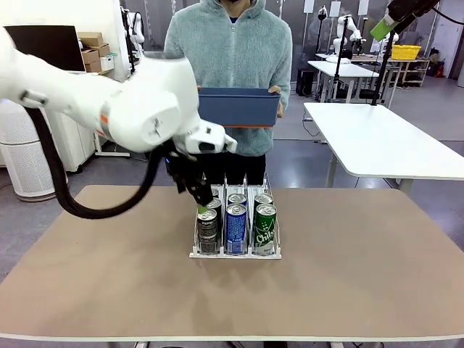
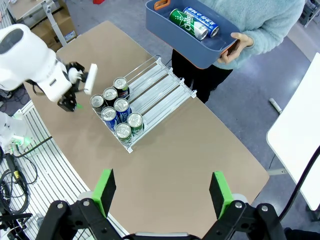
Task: Fill the beverage cans into the dispenser.
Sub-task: Pick up the Ionic drink handed by the human.
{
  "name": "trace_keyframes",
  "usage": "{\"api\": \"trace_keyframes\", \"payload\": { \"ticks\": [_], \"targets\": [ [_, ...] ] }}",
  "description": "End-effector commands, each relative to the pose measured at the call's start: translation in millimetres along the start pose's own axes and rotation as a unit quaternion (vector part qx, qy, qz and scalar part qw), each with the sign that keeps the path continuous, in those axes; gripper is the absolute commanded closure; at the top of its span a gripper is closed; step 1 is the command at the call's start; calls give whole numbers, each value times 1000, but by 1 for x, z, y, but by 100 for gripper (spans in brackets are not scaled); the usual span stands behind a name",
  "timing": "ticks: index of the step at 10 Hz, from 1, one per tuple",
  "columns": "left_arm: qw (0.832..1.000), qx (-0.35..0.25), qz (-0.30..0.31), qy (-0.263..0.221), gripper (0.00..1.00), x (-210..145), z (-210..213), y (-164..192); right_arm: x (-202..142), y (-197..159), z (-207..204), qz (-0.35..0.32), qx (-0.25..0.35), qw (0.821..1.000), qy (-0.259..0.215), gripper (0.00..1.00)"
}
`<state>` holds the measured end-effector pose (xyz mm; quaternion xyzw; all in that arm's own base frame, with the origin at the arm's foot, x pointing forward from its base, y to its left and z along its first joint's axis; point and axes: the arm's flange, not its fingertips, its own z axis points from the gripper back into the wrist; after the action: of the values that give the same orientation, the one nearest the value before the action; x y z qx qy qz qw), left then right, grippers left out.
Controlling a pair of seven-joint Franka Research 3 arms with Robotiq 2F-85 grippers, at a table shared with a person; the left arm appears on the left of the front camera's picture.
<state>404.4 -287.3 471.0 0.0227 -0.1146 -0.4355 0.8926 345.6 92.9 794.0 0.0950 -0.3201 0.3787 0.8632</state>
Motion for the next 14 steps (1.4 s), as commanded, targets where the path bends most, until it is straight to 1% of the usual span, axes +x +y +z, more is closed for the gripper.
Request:
{"api": "trace_keyframes", "payload": {
  "ticks": [1, 2, 3, 4, 7, 8, 9, 10, 11, 12, 13, 14],
  "targets": [
    [1000, -11, -25, -15, 0, -18, 40, 24, 0, 0, 0, -4, 0, 1000, -1, 0],
    [998, -19, -51, -44, 0, -28, 71, 39, 0, 0, 0, -4, 0, 1000, -1, 0],
    [997, -19, -56, -54, 0, -35, 88, 49, 0, 0, 0, -4, 0, 1000, -1, 0],
    [998, -9, -43, -46, 0, -44, 110, 63, 0, 0, 0, -4, 0, 1000, -1, 0],
    [991, -12, -48, -120, 0, -65, 170, 85, 0, 0, 0, -4, 0, 1000, -1, 0],
    [988, -4, -41, -148, 0, -73, 189, 87, 0, 0, 0, -4, 0, 1000, -1, 0],
    [986, 9, -6, -169, 0, -81, 205, 88, 0, 0, 0, -4, 0, 1000, -1, 0],
    [984, 17, 14, -175, 0, -83, 214, 90, 0, 0, 0, -4, 0, 1000, -1, 0],
    [984, 22, 18, -175, 0, -85, 221, 93, 0, 0, 0, -4, 0, 1000, -1, 0],
    [985, 33, 30, -164, 0, -86, 224, 94, 0, 0, 0, -4, 0, 1000, -1, 0],
    [988, 49, 45, -137, 0, -76, 203, 83, 0, 0, 0, -4, 0, 1000, -1, 0],
    [985, 25, 15, -169, 0, -87, 231, 92, 0, 0, 0, -4, 0, 1000, -1, 0]
  ]
}}
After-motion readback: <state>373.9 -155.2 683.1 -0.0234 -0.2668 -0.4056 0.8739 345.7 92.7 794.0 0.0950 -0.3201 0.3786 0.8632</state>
